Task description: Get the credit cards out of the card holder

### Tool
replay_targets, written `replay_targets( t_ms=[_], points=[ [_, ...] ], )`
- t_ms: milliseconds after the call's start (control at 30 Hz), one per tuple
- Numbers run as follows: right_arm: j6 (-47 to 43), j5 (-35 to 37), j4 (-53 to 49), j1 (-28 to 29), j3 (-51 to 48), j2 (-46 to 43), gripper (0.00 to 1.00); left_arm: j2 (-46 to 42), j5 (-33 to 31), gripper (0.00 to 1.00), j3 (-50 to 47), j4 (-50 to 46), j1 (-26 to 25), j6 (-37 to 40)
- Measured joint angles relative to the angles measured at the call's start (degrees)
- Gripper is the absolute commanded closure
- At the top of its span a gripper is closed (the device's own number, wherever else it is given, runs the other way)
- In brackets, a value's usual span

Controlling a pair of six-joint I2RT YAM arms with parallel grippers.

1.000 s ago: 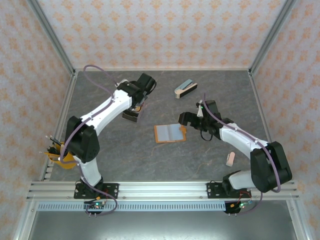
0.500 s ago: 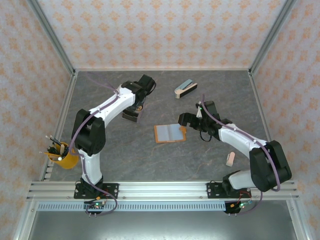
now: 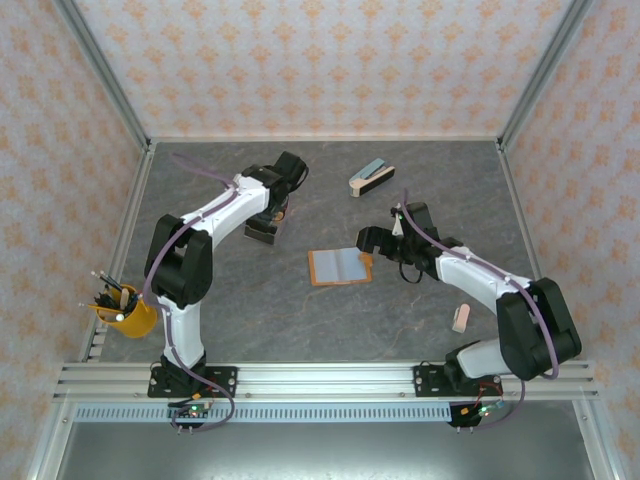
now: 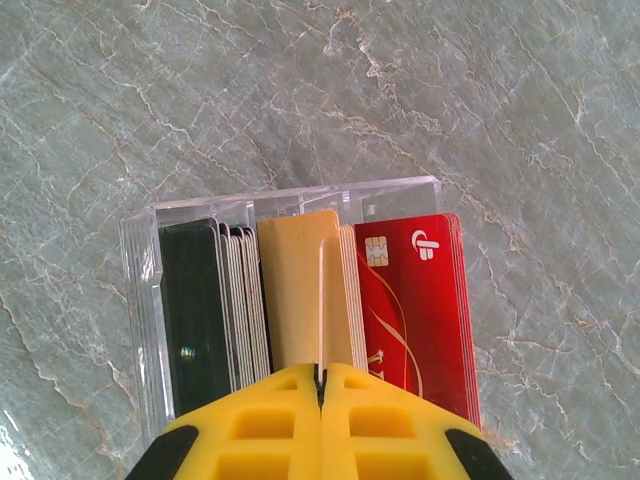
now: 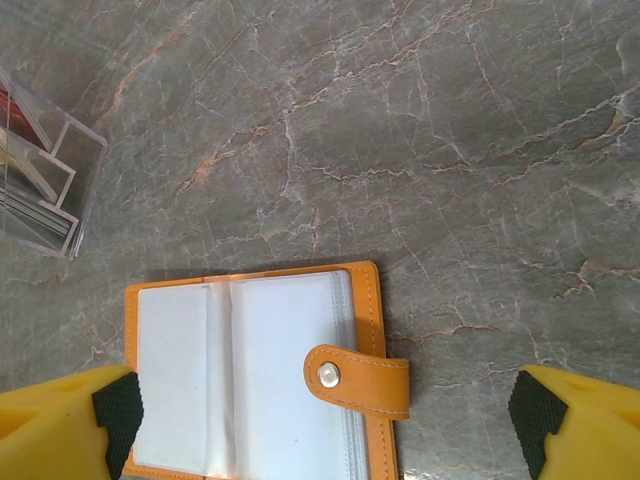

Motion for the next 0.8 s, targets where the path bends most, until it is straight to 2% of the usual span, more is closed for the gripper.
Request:
replay_targets(
  t_ms=[700, 800],
  points=[
    [-0.4, 0.0, 0.0, 0.0, 0.0, 0.9, 0.06, 0.7, 1.0, 1.0, 0.0, 0.0, 2.0, -0.9],
    [-0.4, 0.0, 0.0, 0.0, 0.0, 0.9, 0.06, 2.2, 1.3, 0.91, 0.4, -0.3, 2.1, -0.8]
  ],
)
